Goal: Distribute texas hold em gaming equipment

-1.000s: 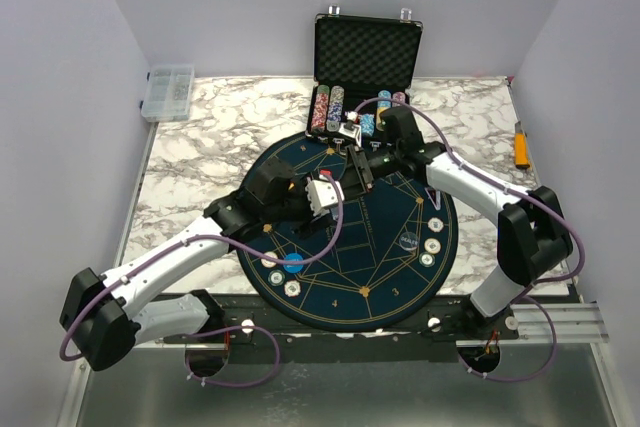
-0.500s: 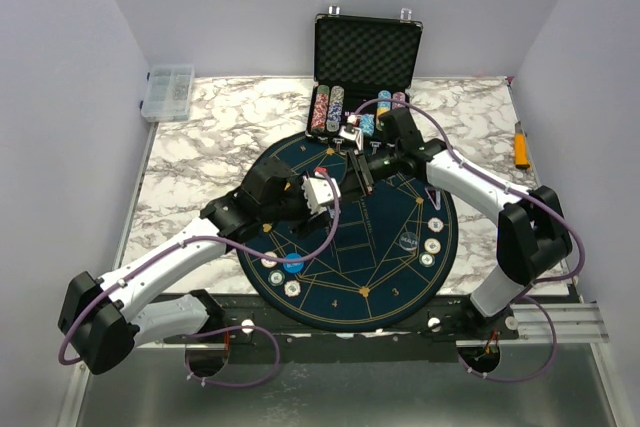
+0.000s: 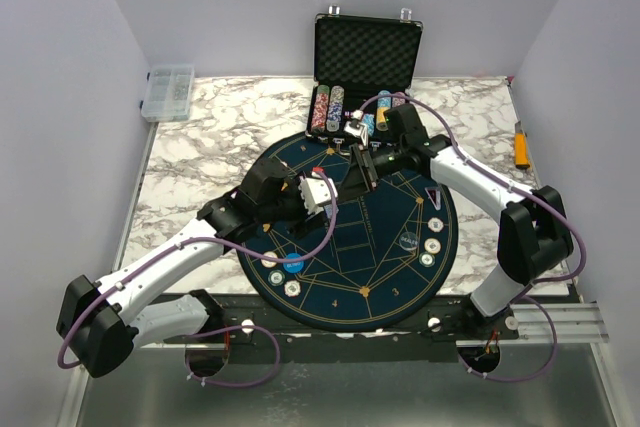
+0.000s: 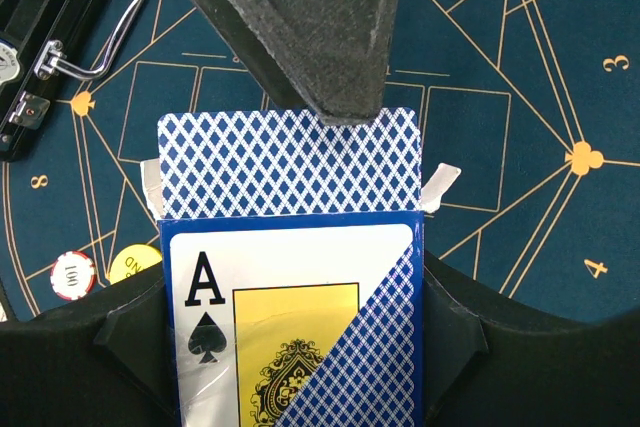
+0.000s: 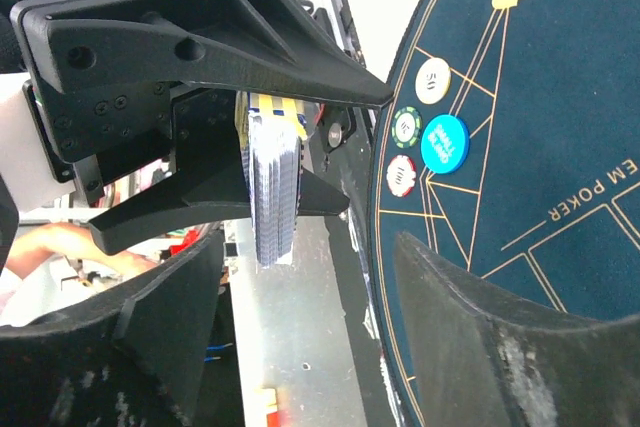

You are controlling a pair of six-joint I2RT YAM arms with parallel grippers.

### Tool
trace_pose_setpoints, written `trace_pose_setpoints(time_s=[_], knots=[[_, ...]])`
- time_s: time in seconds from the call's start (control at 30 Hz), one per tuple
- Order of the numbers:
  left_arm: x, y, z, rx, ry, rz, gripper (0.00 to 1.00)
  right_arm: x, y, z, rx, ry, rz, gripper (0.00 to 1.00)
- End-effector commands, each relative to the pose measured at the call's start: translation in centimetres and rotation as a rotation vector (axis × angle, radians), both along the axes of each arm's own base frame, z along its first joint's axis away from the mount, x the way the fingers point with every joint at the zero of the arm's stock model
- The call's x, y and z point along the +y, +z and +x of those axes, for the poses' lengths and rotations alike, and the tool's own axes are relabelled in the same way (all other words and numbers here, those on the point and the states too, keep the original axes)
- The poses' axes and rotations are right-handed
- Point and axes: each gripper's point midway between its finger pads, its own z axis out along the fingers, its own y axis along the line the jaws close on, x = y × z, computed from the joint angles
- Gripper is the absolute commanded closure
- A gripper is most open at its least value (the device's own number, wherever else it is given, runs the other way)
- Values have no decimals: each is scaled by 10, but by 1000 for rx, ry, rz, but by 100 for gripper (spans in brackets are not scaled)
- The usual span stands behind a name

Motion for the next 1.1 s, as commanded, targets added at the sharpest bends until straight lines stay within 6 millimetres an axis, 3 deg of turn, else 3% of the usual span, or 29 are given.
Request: trace_pose_setpoints(time_s=[0.0,0.43,0.57,0.77,1.0,1.07], knots=[[-5,18,3,-43,-15,-40,100,3,18,-1,-19,31,59,25],[-6,19,6,-59,-25,-27,100,29,-6,12,36,0,29,37],[-4,16,3,-29,-38,2,100,27,-15,12,57,-9,-7,52],[0,10,-5,36,-38,18,100,16,-24,10,32,3,-64,67],[4,5,-5,55,-27,29,100,9,-18,11,12,2,-56,69],[5,4,-5,56,-24,31,100,10,-13,7,16,17,-34,63]])
